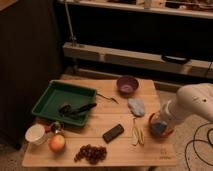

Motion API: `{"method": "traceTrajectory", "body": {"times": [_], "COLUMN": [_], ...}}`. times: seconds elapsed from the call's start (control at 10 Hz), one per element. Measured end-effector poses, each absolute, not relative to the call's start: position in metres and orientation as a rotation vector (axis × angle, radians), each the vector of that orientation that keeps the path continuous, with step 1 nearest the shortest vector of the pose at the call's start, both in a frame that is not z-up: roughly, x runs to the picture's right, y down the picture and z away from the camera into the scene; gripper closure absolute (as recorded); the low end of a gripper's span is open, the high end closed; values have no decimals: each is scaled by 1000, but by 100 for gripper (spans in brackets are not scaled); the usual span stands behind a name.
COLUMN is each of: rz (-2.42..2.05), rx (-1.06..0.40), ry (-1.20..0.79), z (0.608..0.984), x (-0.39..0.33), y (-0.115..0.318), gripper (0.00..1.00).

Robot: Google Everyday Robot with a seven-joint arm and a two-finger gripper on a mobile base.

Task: Wipe red bowl with sponge

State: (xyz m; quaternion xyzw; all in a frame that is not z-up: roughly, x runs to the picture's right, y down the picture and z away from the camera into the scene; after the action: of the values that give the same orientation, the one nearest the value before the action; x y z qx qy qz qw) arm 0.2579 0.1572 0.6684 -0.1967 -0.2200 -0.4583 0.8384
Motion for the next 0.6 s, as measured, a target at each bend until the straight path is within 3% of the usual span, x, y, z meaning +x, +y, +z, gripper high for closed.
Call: {"method": "traceTrajectory", "body": {"times": [0.6], "rz": [-951], "rx": [-428], "ry": [-626], "z": [664], "x": [271], "y": [162], "gripper": [100]}}
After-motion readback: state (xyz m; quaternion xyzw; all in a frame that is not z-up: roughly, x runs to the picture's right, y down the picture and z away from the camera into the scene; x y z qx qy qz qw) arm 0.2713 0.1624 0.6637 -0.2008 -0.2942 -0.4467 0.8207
